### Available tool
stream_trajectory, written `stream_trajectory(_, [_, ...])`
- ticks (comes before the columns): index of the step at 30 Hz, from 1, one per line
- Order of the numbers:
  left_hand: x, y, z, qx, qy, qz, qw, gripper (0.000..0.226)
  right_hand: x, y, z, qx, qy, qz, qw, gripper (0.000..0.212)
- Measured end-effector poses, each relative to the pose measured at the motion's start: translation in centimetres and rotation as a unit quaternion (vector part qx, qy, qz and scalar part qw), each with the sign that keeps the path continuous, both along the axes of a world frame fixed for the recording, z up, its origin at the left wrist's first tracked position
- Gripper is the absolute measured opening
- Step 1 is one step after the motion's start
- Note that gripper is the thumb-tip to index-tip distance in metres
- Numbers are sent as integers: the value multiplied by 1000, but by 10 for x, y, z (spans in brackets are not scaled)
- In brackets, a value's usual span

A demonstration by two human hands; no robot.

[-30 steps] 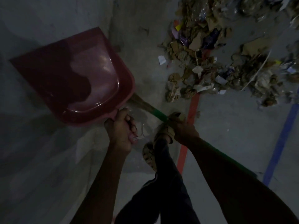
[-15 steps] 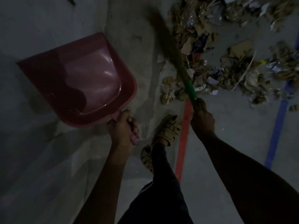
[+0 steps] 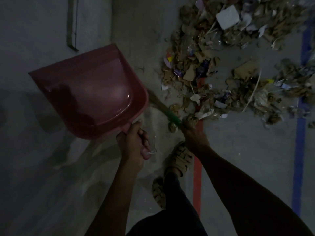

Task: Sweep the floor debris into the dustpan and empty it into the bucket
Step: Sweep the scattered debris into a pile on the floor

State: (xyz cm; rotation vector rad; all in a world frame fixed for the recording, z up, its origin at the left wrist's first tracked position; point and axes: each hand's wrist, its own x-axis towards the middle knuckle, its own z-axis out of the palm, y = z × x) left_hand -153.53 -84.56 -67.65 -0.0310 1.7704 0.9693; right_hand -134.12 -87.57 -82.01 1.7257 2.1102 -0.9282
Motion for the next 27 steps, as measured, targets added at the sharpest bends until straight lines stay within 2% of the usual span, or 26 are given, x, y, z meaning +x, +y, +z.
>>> stream_trajectory(7, [9, 31, 4, 11, -7, -18, 1000, 38, 37, 47, 3, 32, -49, -202, 978, 70])
stream_trajectory(9, [11, 38, 4, 7, 0, -15, 1000, 38, 46, 58, 5, 58, -56, -233, 969, 70])
stream_trajectory(15, [18, 64, -1, -1, -33, 2, 999, 41, 51, 86, 12, 118, -25, -213, 969, 73])
stream_trajectory(20, [18, 101, -11, 26, -22, 2, 999, 31, 31, 126, 14, 119, 37, -206, 971, 70])
stream_trajectory(23, [12, 130, -13, 25, -18, -25, 999, 33, 10, 159, 17, 116, 34, -213, 970, 63])
stream_trajectory(27, [2, 175, -12, 8, -10, -39, 999, 36, -15, 205, 13, 107, 63, -234, 964, 64])
